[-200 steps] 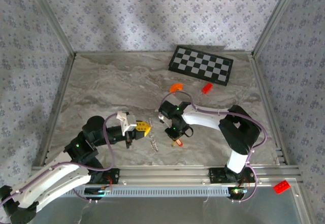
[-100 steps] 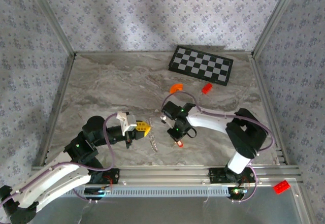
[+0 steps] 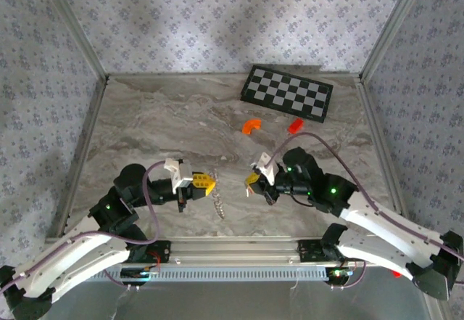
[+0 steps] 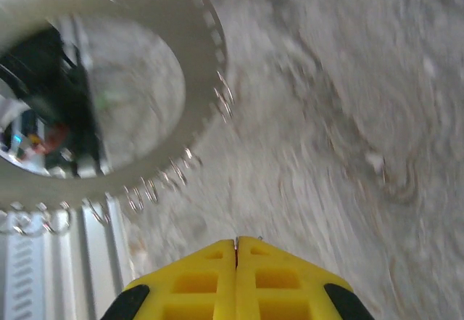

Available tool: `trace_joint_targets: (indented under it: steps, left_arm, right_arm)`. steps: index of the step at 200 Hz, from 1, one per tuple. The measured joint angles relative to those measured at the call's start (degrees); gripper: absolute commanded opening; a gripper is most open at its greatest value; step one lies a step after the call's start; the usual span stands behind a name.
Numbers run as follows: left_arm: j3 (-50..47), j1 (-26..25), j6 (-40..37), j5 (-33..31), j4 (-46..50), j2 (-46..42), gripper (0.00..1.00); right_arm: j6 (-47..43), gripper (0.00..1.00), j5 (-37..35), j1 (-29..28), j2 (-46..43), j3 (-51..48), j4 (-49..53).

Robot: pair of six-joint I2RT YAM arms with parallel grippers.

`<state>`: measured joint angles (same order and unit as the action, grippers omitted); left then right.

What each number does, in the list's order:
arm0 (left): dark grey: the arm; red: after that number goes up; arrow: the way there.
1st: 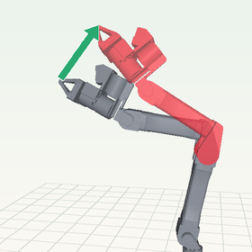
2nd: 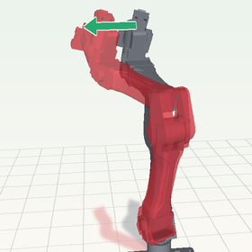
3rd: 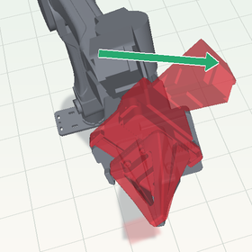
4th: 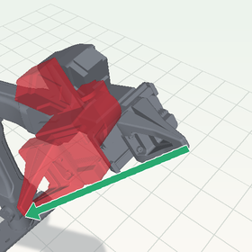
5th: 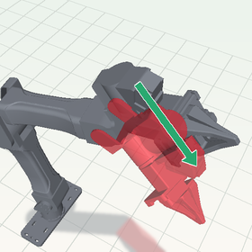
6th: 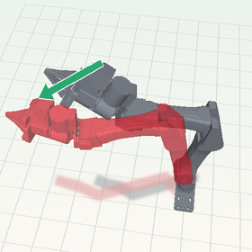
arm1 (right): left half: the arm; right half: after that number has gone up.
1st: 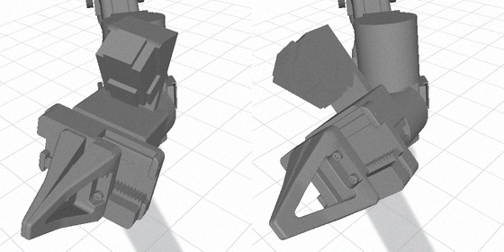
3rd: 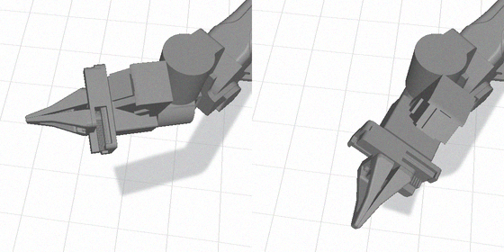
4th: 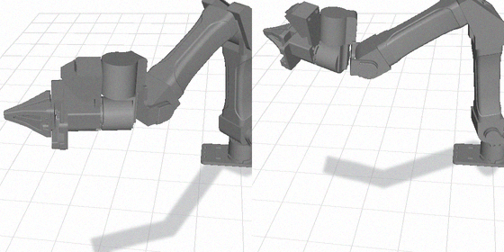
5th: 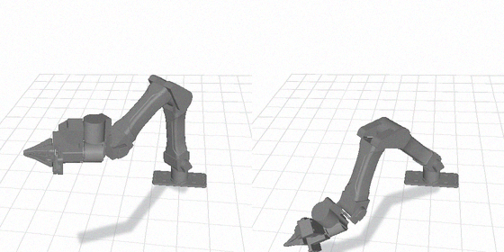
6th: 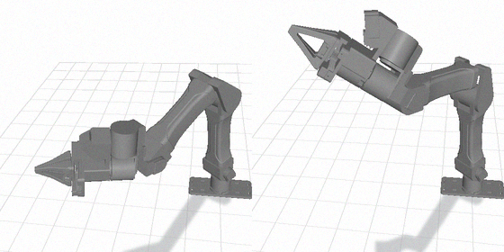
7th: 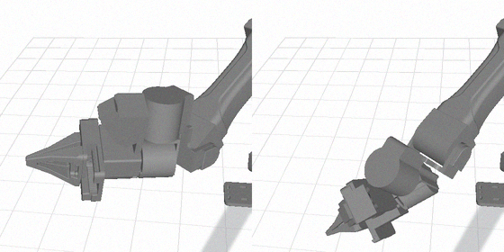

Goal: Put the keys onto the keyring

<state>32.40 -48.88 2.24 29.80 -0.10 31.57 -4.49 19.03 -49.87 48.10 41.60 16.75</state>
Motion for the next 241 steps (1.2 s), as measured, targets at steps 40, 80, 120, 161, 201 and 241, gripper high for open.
trace_joint_targets:
  steps: [40,80,120,161,201,241]
  left_arm:
    - [1.7,0.0,0.9,3.0,-2.1,2.5,0.0]
    - [2.3,0.0,0.9,4.3,-3.2,4.2,0.0]
    - [2.3,0.0,0.9,4.2,-5.7,4.6,0.0]
    - [2.3,0.0,0.9,4.0,-7.3,5.4,0.0]
    - [2.3,0.0,0.9,4.0,-7.9,6.0,0.0]
    - [2.3,0.0,0.9,4.1,-9.1,6.1,0.0]
  right_arm:
    - [3.2,0.0,10.0,1.9,-1.2,-2.1,-15.8]
    - [6.9,0.0,15.0,1.9,-0.6,-2.8,-26.9]
    - [8.4,0.0,17.7,1.9,-0.4,-2.8,-29.2]
    - [7.9,0.0,17.9,0.9,-0.7,-2.8,-28.5]
    - [6.6,0.0,17.9,-0.2,-0.8,-2.8,-28.6]
    - [6.4,0.0,17.9,-0.6,-0.7,-2.6,-28.6]
